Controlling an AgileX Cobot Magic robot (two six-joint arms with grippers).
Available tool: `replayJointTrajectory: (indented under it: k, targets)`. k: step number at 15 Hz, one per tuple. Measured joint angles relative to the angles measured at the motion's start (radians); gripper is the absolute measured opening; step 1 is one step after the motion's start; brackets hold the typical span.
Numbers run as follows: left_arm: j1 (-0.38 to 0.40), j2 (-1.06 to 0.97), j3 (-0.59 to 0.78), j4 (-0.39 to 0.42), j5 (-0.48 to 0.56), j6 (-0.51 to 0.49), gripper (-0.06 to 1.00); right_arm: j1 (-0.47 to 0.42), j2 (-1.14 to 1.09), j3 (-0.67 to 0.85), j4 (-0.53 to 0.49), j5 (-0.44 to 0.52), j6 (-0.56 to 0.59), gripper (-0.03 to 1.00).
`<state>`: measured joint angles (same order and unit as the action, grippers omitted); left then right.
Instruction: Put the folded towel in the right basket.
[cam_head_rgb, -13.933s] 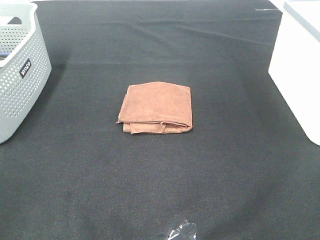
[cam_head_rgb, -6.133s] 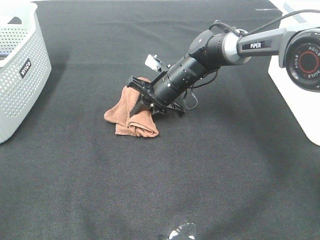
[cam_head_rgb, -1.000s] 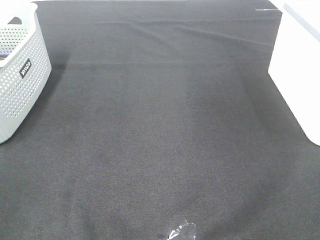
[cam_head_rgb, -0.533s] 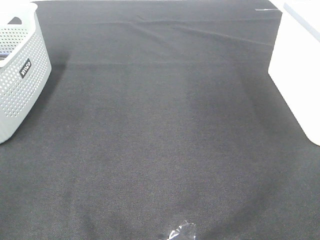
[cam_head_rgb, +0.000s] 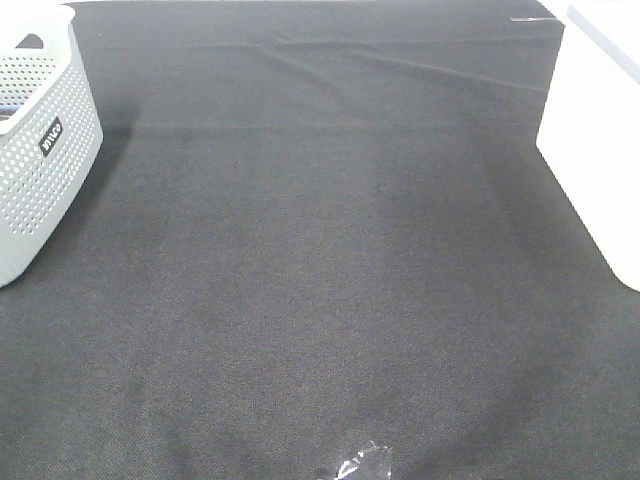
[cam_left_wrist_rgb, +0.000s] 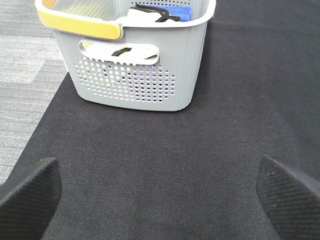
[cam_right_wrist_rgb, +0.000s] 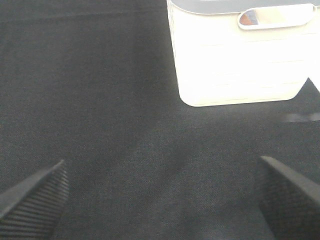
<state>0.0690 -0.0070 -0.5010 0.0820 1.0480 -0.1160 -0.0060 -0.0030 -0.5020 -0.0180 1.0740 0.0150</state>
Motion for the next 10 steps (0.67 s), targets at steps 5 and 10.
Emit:
replayJointTrajectory:
  k: [5, 10]
  targets:
    - [0.0, 0.0, 0.0, 0.0, 0.0, 0.0, 0.99, 0.0, 0.0, 0.0, 0.0, 0.0, 0.0, 0.97]
    - [0.0, 0.0, 0.0, 0.0, 0.0, 0.0, 0.99, 0.0, 0.0, 0.0, 0.0, 0.0, 0.0, 0.97]
